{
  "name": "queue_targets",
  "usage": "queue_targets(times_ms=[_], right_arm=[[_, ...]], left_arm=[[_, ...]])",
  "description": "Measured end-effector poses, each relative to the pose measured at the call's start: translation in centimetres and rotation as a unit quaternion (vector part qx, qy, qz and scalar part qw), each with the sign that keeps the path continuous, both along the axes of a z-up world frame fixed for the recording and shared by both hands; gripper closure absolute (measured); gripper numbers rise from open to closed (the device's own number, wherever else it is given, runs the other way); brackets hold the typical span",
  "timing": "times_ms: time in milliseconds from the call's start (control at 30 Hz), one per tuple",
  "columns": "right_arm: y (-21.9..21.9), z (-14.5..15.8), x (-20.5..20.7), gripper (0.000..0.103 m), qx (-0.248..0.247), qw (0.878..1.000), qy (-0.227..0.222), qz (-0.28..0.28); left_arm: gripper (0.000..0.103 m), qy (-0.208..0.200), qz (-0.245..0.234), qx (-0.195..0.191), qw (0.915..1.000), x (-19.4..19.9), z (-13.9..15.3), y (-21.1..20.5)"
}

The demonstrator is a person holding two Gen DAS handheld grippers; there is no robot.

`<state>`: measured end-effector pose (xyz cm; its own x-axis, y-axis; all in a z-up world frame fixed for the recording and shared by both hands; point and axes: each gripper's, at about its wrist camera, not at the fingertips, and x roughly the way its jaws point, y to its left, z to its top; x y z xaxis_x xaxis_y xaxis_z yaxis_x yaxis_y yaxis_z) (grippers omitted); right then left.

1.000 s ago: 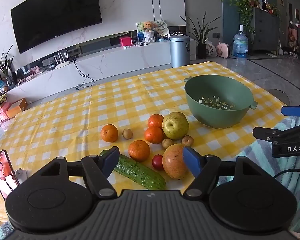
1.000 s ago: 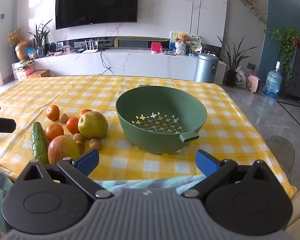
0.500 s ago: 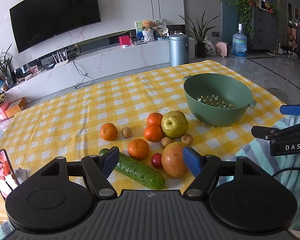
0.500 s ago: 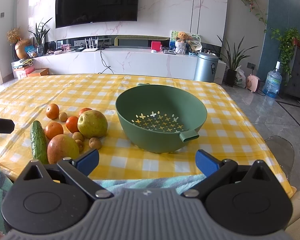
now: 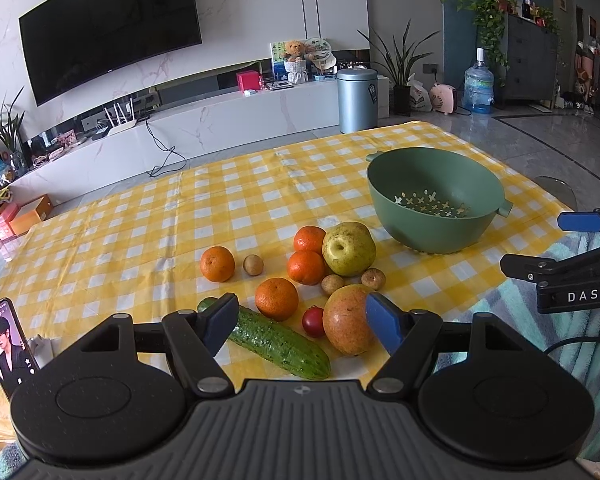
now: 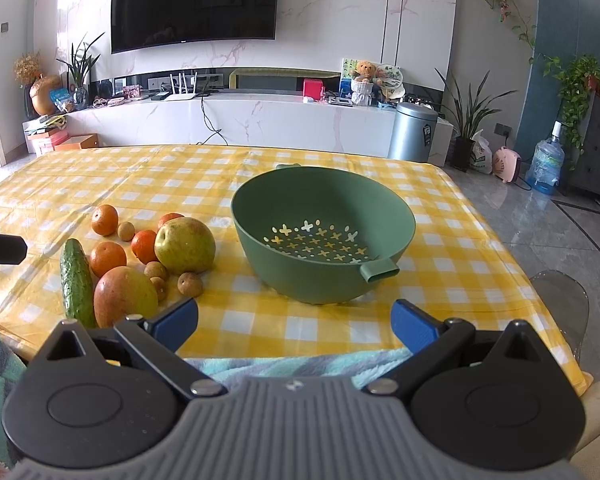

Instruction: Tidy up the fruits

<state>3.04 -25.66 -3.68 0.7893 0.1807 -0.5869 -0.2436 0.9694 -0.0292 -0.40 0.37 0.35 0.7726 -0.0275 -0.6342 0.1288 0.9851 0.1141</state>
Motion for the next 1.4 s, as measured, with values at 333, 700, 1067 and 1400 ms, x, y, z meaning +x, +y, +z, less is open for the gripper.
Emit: queue_targets(times_ms=[333,700,1067,1400], right_arm=[[0.07,0.03,0.04,0.004,-0.001,1.0,0.001,0.0],[0.07,0.02,0.08,0.004,-0.002,1.0,0.002,0.0],[0.06,-0.01,0.13,0.004,-0.002,1.0,0.002,0.0],[0.44,-0.02,0.34,0.004,-0.014,1.0,0.014,-0.008]], left_arm=[[0.017,0.001,0.0,0.0,1.0,-0.06,0.01,-0.01],[0.017,0.001,0.0,0.0,1.0,-0.06,0.02,0.02],[0.018,0.001,0.0,-0.001,1.0,-0.06,0.0,0.07],[0.017,0.004,0.0,-0.001,1.0,-0.2,-0.14,0.19]])
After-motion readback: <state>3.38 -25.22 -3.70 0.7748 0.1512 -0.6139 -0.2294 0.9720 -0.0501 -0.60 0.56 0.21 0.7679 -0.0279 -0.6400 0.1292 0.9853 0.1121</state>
